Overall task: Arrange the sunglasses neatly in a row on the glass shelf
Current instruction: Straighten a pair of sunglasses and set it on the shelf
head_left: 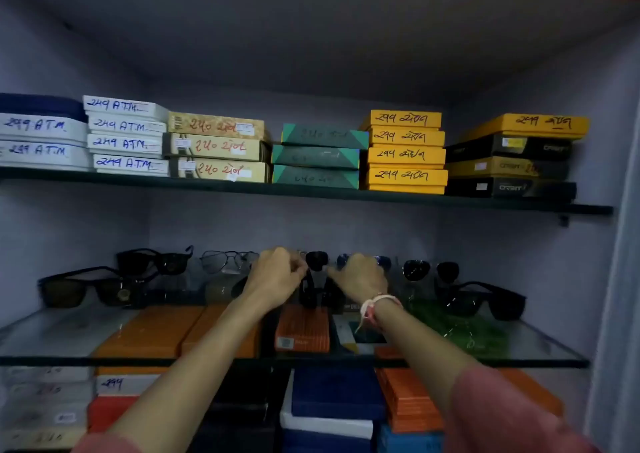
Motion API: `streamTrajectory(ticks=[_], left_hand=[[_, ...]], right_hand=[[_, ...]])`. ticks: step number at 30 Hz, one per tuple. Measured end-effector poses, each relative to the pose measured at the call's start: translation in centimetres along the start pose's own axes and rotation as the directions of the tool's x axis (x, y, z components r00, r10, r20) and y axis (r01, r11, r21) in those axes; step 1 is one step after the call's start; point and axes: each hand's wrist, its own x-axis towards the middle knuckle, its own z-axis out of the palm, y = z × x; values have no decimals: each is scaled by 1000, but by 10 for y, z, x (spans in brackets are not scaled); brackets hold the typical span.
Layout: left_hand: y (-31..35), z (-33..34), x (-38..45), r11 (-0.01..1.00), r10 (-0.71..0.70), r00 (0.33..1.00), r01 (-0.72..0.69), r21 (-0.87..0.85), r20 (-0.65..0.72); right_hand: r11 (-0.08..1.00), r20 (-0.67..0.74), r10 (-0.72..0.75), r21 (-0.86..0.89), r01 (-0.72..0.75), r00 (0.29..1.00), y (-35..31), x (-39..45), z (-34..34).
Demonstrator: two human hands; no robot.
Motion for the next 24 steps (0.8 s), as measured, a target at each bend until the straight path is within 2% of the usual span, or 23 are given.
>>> streamTrajectory(ticks=[1, 3, 5, 6, 9, 10, 12, 16, 21, 24], left_hand=[[-2, 3, 3, 1000, -14, 1000, 14, 4, 18], [-6, 9, 9, 999, -31, 999, 32, -10, 15], [-8, 12, 14, 999, -41, 999, 42, -27, 23], [-9, 13, 15, 998, -42, 999, 43, -35, 24], [-11, 14, 19, 999, -9, 1000, 8, -40, -17], [-10, 14, 20, 999, 11, 999, -12, -32, -32], [-5, 13, 22, 999, 49, 998, -50, -18, -46], [14, 12, 26, 999, 36, 998, -35, -22, 53], [34, 7, 29, 995, 24, 997, -17, -99, 78], [46, 3, 30, 992, 62, 989, -47, -115, 133]], right_hand=[[1000, 39, -10, -24, 11, 999, 2, 2, 4], [996, 158, 58, 58, -68, 986, 9, 3, 8], [1000, 237, 23, 12, -26, 971, 22, -2, 12], [996, 243, -23, -73, 42, 970, 27, 4, 14], [998, 101, 14, -63, -7, 995, 29, 16, 9], [990, 12, -62, -126, 63, 998, 30, 17, 2], [977, -69, -138, -171, 125, 988, 36, 16, -15], [980, -80, -198, -3, 198, 977, 53, 10, -49], [968, -157, -251, -43, 247, 955, 65, 5, -73], [984, -218, -175, -7, 178, 960, 73, 8, -85]])
